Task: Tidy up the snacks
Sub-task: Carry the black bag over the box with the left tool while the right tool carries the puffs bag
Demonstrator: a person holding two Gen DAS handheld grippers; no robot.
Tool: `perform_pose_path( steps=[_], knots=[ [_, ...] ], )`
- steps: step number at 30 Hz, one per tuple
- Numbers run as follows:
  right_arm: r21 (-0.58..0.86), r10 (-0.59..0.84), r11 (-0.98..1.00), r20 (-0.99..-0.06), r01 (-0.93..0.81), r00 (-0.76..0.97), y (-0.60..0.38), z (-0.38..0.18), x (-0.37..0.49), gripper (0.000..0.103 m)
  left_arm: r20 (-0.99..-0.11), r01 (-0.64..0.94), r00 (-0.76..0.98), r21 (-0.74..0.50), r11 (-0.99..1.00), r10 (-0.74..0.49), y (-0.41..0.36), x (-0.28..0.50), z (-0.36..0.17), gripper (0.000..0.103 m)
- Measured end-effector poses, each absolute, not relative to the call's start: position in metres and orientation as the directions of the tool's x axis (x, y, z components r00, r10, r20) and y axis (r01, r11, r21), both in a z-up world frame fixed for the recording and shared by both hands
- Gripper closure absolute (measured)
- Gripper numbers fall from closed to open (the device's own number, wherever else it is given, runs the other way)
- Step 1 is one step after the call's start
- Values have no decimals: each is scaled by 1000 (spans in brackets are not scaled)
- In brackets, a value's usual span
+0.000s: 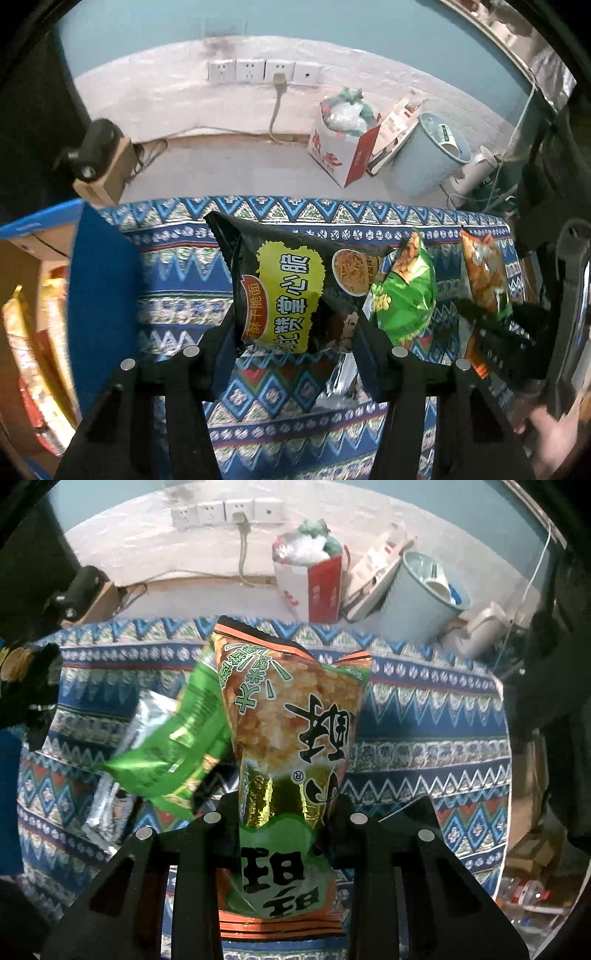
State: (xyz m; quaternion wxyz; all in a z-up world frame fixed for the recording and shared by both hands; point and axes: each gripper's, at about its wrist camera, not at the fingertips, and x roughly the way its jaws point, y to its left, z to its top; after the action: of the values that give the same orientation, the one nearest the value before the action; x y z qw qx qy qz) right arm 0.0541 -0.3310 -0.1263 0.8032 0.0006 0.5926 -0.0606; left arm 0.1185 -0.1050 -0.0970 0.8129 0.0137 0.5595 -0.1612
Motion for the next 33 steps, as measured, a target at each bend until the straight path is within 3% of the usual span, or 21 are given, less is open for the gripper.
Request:
perform_pose_path(
  steps=[17,33],
  knots=[
    [-24,1,998,-895,-51,447,-266,-55,57,75,-875,293,445,-57,954,-189,-59,67,-38,46],
    [26,130,978,-854,-209,504,-182,-12,60,75,-856,240,494,-31,970,-150,8,52,-38,46]
  ],
)
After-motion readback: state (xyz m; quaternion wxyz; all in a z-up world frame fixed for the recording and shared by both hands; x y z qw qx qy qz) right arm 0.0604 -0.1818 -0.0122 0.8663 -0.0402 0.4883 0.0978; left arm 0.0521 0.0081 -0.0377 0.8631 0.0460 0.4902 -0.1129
